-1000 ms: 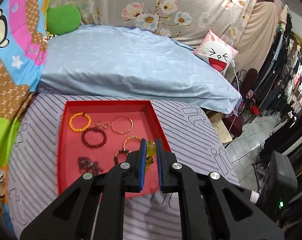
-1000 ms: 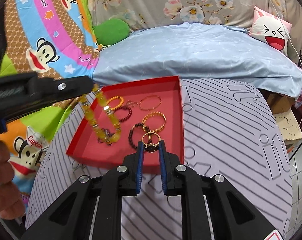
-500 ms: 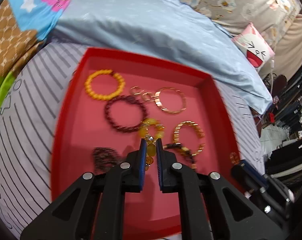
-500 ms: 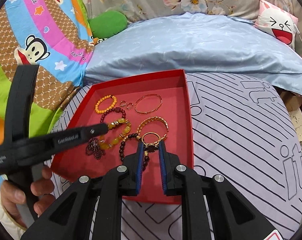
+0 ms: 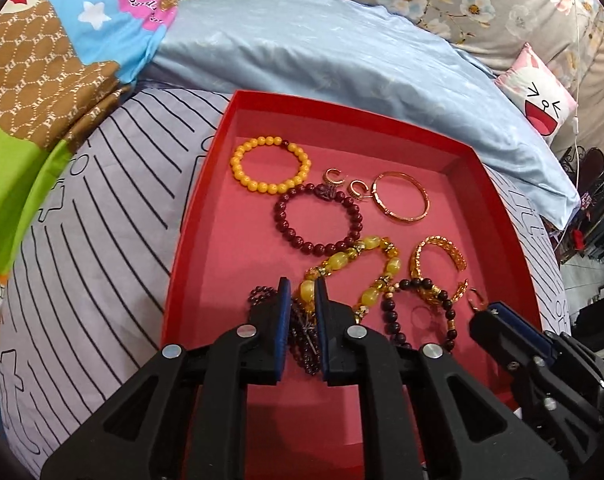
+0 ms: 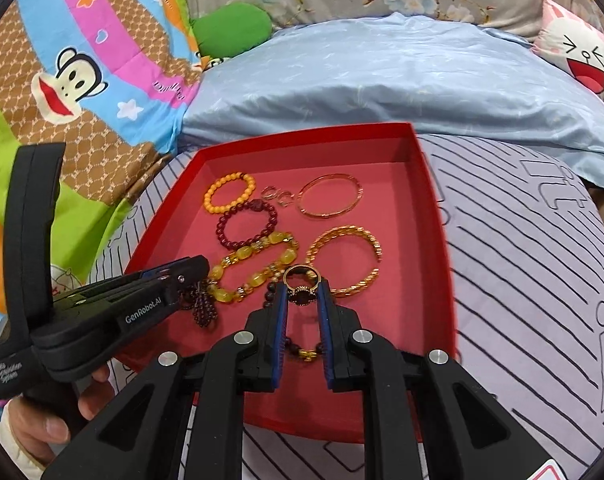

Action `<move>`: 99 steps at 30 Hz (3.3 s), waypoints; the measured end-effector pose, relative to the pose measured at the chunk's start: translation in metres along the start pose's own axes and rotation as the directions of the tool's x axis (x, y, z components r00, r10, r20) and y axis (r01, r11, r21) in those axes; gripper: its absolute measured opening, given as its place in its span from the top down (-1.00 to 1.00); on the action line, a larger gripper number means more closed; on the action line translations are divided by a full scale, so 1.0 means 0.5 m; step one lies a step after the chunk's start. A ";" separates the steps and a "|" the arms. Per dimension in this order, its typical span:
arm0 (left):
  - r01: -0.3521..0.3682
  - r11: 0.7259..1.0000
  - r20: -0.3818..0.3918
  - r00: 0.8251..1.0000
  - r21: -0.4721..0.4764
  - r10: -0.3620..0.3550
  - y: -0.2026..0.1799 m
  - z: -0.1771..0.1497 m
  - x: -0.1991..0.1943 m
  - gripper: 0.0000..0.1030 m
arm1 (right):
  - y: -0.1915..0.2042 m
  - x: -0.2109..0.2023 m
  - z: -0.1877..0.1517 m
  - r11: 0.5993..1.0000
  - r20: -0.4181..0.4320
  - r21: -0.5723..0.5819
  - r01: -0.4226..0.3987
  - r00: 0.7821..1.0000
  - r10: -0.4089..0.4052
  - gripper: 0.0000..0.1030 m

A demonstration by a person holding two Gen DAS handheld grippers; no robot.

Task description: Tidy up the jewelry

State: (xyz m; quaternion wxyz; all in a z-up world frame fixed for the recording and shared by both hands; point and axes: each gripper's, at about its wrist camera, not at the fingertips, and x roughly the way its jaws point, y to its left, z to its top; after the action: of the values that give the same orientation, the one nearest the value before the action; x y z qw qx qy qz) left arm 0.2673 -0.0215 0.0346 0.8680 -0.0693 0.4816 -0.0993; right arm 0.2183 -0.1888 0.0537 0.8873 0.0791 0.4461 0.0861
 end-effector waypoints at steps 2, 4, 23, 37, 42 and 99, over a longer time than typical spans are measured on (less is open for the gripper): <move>-0.008 1.000 0.010 1.000 0.002 0.008 -0.001 -0.002 -0.004 0.65 | 0.006 0.011 -0.001 1.000 -0.011 -0.008 -0.001 1.000 0.001 0.73; -0.011 1.000 0.023 1.000 0.012 0.011 -0.005 -0.003 -0.012 0.58 | 0.010 0.020 -0.001 1.000 -0.018 -0.012 0.003 1.000 -0.003 0.72; -0.011 0.999 0.074 0.997 0.049 0.008 -0.028 -0.039 -0.071 0.35 | 0.008 -0.028 -0.019 1.000 0.013 0.012 0.014 1.000 -0.014 0.66; -0.022 0.995 0.111 0.994 0.096 0.011 -0.069 -0.097 -0.166 0.35 | 0.031 -0.136 -0.065 1.000 0.068 0.006 0.031 0.997 -0.031 0.66; -0.041 0.992 0.126 0.992 0.117 0.026 -0.084 -0.120 -0.199 0.35 | 0.041 -0.167 -0.086 0.999 0.084 0.001 0.044 0.995 -0.044 0.66; -0.237 0.969 0.162 0.961 0.066 0.224 -0.052 -0.231 -0.241 -0.65 | 0.009 -0.233 -0.193 0.971 0.114 0.080 0.223 0.966 -0.231 -0.88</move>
State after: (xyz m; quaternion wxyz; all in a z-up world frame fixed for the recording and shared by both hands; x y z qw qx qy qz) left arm 0.1045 -0.0210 0.0784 0.9102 0.0165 0.4137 -0.0124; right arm 0.0717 -0.2043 0.0885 0.9139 0.0622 0.3995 -0.0362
